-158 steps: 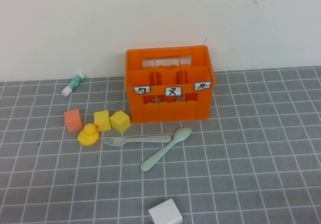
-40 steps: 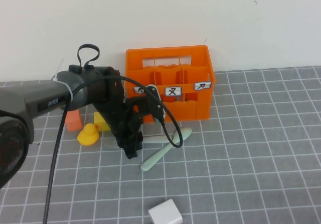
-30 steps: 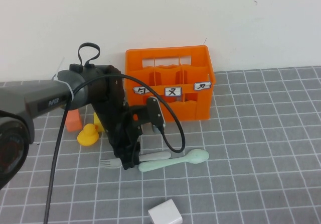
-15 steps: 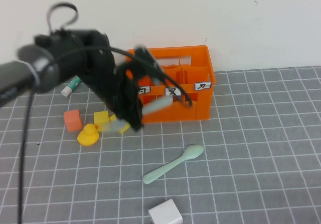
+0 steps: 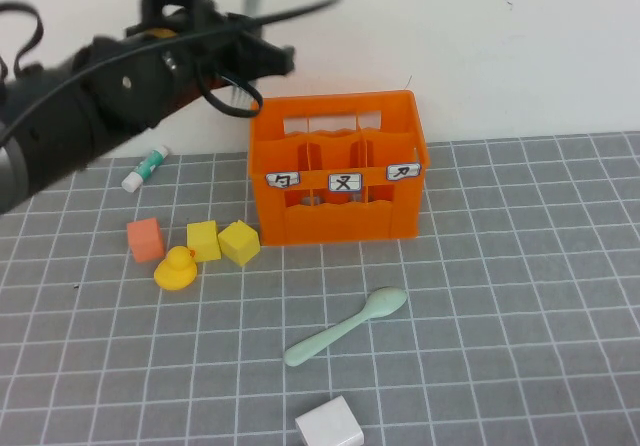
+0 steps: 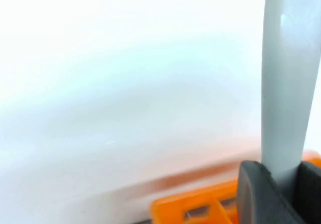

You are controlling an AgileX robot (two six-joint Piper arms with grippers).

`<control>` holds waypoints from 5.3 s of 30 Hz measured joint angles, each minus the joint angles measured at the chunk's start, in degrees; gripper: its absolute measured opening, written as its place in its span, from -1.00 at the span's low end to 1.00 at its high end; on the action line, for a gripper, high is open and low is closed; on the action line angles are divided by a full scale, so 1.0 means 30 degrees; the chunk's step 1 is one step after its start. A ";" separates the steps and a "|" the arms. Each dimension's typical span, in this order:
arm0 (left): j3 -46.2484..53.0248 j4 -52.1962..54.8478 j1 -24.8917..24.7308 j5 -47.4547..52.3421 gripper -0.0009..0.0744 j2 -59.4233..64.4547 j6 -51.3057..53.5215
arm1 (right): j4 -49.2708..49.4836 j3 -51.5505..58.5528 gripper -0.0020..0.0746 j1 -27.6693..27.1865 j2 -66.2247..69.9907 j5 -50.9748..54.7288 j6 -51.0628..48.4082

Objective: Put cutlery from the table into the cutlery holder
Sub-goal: Place the fork on the box, then pick up the spoon

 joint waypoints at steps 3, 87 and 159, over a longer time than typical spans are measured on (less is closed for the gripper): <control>0.0633 -0.1683 0.0000 -0.2063 -0.70 0.0332 -0.0953 | 0.0000 0.0000 -0.28 0.0000 0.0000 0.0000 0.0000; 0.0810 3.4940 -0.0655 -0.8940 -0.87 0.1512 -2.9844 | 0.0000 -0.0033 -0.28 0.0000 0.0000 0.0000 0.0000; 1.7356 4.4681 0.1195 -0.5326 -0.98 -2.1302 -4.1593 | 0.0000 -0.0033 -0.28 0.0000 0.0000 0.0013 0.0000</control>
